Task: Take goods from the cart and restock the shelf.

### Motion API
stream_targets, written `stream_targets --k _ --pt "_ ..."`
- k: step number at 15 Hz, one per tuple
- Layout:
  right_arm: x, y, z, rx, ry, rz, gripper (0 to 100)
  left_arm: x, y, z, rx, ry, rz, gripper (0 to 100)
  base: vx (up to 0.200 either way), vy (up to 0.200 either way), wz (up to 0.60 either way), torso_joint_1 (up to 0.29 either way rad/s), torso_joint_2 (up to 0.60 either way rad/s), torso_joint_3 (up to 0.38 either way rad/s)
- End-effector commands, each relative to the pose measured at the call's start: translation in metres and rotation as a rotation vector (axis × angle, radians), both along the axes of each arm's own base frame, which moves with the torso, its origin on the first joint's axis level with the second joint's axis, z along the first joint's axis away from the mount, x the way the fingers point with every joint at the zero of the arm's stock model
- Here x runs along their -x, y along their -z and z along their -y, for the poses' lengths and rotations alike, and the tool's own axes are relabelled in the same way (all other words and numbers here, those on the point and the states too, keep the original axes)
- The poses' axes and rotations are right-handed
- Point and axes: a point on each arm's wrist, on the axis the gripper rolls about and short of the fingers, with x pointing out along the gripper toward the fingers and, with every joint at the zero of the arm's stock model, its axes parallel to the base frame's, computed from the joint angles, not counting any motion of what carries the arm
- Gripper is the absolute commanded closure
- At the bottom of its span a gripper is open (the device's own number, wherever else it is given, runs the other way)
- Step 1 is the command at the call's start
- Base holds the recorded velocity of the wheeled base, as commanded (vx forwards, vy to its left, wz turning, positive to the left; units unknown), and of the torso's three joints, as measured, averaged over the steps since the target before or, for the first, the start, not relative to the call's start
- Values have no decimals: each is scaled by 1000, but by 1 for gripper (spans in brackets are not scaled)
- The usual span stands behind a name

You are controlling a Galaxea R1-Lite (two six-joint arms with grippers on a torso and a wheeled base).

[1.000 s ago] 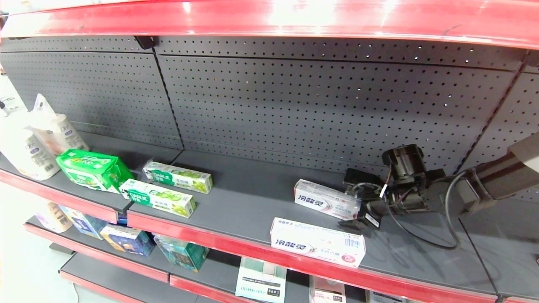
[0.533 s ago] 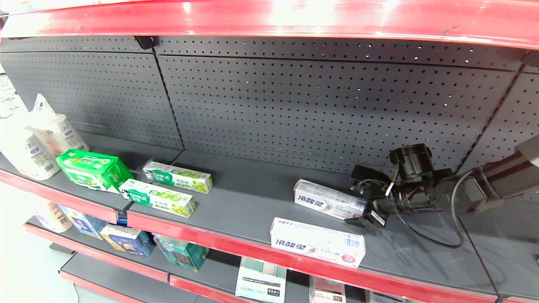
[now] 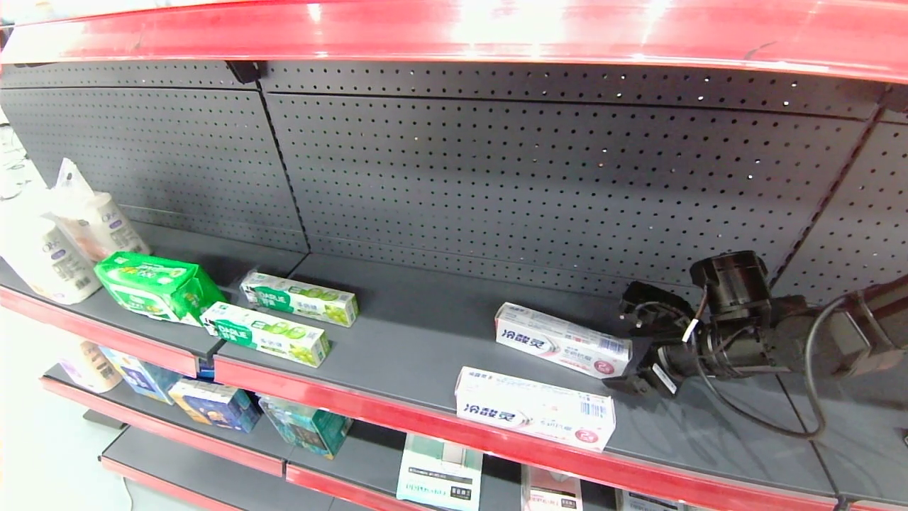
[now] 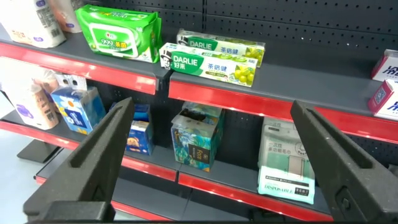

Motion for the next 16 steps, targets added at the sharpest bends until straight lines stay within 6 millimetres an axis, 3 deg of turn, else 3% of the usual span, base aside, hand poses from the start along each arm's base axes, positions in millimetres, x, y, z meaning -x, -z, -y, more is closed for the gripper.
stream_targets --k 1,7,13,16 --pt "9 -6 4 -21 32 -3 0 0 0 0 0 -1 1 0 0 0 0 0 0 0" --pt "15 -9 4 -122 158 -62 0 0 0 0 0 -1 1 0 0 0 0 0 0 0" --pt "22 -11 -1 -135 158 -70 0 0 0 0 0 -1 1 0 0 0 0 0 0 0" --pt "14 -5 -3 -135 160 -77 0 0 0 0 0 -1 1 0 0 0 0 0 0 0"
